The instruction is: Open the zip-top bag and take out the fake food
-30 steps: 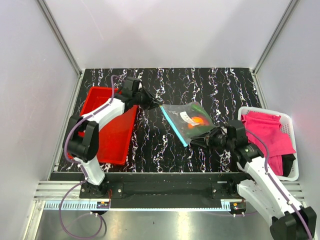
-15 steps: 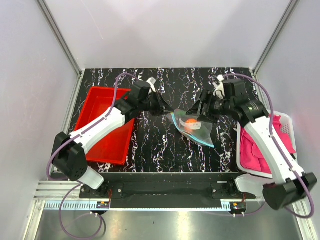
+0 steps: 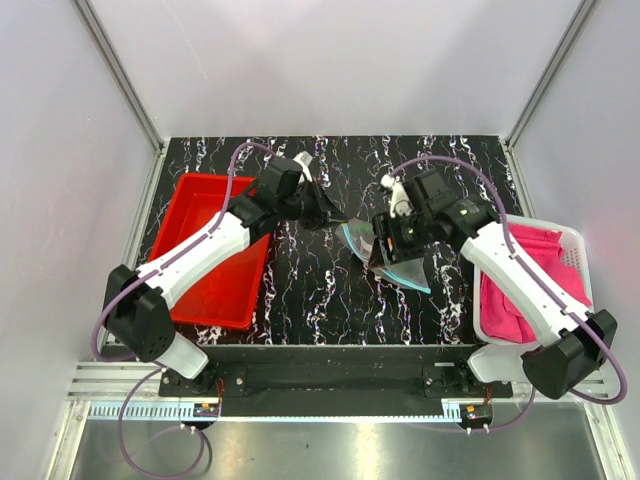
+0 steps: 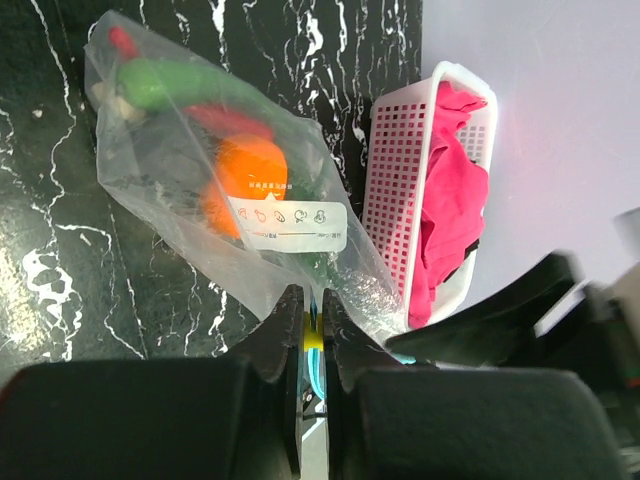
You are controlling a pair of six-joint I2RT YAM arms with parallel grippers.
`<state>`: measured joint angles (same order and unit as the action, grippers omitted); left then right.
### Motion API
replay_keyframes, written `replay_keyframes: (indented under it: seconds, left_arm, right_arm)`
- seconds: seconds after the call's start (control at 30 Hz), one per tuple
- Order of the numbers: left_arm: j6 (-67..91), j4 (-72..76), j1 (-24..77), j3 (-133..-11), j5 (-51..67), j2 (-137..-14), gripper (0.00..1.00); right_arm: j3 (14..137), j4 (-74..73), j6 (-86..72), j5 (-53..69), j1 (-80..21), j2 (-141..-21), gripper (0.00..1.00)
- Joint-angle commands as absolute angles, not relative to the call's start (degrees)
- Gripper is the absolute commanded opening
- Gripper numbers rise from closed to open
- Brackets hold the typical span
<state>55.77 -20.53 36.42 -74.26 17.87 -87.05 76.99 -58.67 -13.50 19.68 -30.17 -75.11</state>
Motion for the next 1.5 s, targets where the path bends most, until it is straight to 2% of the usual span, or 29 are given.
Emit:
replay_keyframes:
  seconds: [0.0, 0.1, 0.47, 0.73, 0.97, 1.27, 1.37, 1.47]
  left_arm:
    - [55.0, -19.4, 36.3, -77.0, 17.8, -86.7, 0.0]
    - [55.0, -19.6, 36.3, -76.8, 17.7, -86.7, 0.0]
    - [54.3, -20.0, 36.3, -76.6, 17.8, -86.5, 0.0]
    - [54.2, -20.2, 36.3, -76.5, 17.9, -86.7, 0.0]
    - [54.5, -20.2, 36.3, -76.6, 17.9, -86.4, 0.0]
    - [55.2, -20.2, 36.3, -76.4, 17.8, -86.0, 0.0]
    - [55.7, -20.2, 36.3, -76.5, 17.9, -86.1, 0.0]
    - [55.5, -20.4, 36.1, -77.1, 18.3, -86.7, 0.0]
  right_arm:
    - [73.5, -57.5, -11.4, 15.3, -33.2, -73.6, 0.56]
    - [72.6, -56.7, -11.3, 13.2, -33.5, -73.7, 0.52]
    - [75.4, -56.5, -10.8, 10.3, -33.5, -71.1, 0.54]
    - [76.0, -56.1, -10.8, 13.6, -33.6, -71.5, 0.53]
    - [73.7, -53.6, -10.0, 14.0, -33.6, -73.9, 0.45]
    - [70.3, -50.7, -8.7, 10.6, -33.5, -75.1, 0.43]
    - [69.3, -49.9, -8.2, 10.1, -33.7, -75.3, 0.38]
    - [68.2, -48.3, -8.8, 10.5, -33.9, -74.9, 0.22]
